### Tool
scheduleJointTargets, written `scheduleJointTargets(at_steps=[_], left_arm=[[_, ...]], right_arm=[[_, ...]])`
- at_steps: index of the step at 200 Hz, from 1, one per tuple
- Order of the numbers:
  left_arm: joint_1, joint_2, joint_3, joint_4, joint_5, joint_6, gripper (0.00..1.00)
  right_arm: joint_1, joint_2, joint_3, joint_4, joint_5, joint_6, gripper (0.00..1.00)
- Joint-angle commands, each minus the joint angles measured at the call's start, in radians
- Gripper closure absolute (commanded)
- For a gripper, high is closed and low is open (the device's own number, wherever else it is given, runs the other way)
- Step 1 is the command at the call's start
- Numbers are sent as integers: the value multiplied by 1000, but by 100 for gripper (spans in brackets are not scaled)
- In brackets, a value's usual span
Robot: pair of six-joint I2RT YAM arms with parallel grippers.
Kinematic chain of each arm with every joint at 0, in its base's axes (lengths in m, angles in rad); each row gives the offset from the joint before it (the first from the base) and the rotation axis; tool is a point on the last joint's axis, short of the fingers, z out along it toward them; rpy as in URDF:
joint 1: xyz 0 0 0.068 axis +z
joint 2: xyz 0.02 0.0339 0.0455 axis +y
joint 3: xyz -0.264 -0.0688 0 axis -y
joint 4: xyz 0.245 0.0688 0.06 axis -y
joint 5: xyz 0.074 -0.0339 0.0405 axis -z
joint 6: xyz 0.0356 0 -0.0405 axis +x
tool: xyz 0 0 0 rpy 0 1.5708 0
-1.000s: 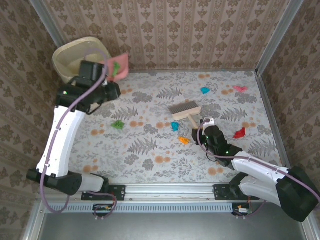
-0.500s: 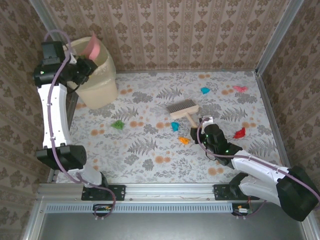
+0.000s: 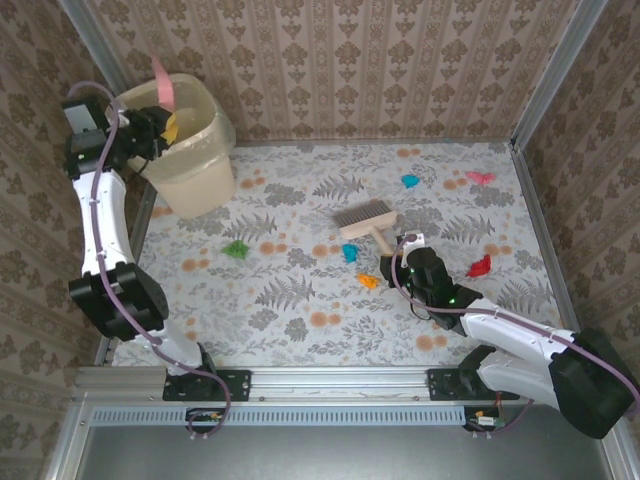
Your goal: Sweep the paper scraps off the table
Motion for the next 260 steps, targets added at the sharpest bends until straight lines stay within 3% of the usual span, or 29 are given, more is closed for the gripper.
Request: scheduleJointTargets(at_steps=[1,111,177,229,260], left_arm=[[19,-1,-43,269,79,-178,100],[19,-12,-197,675,96,-457,100],[-16,-84,-165,572,114,-361,100],[-95,-226,-138,359,95,-161,100],[-190,-307,-126,193,47,-8,100]], right_arm=[[-5,7,38,26,-16,-23,100],[-4,15,41,25,-22,-30,100],[-4,13,41,26,-23,-32,100],[-5,7,39,26,-20,-31,100],[-5,5,38,27,-18,-29,100]])
